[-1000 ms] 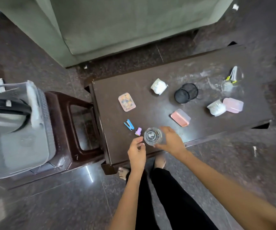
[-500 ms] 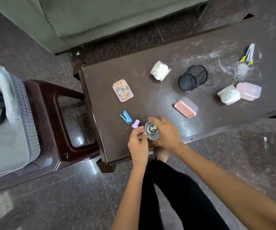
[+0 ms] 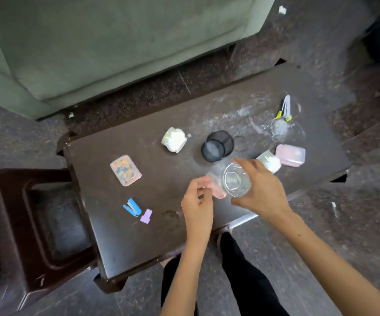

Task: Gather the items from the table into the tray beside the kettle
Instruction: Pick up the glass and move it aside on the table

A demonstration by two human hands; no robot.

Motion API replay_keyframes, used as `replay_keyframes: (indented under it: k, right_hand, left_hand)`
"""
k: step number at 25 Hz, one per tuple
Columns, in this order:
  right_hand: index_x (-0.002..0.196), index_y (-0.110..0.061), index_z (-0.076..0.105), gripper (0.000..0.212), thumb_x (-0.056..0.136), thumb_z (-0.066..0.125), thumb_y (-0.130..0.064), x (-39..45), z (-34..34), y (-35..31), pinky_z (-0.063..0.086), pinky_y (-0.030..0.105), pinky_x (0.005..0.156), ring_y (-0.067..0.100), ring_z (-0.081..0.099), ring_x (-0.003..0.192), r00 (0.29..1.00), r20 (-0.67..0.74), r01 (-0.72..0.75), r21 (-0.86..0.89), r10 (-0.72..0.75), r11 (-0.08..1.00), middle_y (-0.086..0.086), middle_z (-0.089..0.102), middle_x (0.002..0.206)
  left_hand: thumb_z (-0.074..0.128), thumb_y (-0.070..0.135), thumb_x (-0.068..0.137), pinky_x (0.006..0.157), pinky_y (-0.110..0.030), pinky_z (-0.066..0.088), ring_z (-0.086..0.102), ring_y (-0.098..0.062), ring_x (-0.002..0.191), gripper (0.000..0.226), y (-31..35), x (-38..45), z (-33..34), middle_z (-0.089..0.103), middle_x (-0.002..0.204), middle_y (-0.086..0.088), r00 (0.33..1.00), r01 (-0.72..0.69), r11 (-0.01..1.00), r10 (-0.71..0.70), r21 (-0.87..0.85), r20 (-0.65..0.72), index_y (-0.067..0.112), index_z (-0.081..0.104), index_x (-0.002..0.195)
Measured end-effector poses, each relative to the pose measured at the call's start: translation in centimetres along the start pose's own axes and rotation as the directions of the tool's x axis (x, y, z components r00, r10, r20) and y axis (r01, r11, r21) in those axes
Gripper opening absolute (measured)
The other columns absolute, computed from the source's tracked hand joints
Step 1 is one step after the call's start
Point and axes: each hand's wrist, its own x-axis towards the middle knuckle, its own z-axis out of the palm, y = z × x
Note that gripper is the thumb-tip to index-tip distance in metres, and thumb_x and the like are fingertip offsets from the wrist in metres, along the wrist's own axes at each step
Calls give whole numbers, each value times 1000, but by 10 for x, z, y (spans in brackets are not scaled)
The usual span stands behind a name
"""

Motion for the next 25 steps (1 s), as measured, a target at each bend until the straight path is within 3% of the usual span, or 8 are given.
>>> replay_keyframes:
  k: [3,9,16,25]
  right_hand:
    - [133,-29,43,92,50,81,-30,29,-30,37,51,36,77,26,57,106,999,-36,-27,-31,26,999,3,51,127]
    - [135,-28,40,92,53,81,-28,104,-41,87,51,37,76,32,60,100,1000,-11,-11,-74,10,997,4,49,130]
    - [136,-29,37,93,54,82,-30,155,-17,89,49,36,77,31,59,102,993,111,58,-97,-47,994,5,47,131]
    - [136,-28,36,91,58,82,-27,162,-7,89,48,35,80,28,55,110,985,155,90,-102,-74,991,4,44,134]
  left_hand:
    - [51,-3,89,65,-6,44,61,6,76,22,13,14,39,69,96,1,999,23,1000,-23,-14,-25,8,66,102]
    - [53,8,93,85,-29,51,63,-13,90,17,21,46,92,68,96,2,987,123,991,-128,-58,-92,13,66,102]
    - [55,11,93,84,-27,52,63,-11,88,16,21,66,113,68,97,7,974,149,988,-153,-35,-168,12,66,104]
    - [55,10,93,86,-30,52,65,-15,92,15,19,65,123,69,99,1,962,185,982,-188,-37,-197,12,65,104]
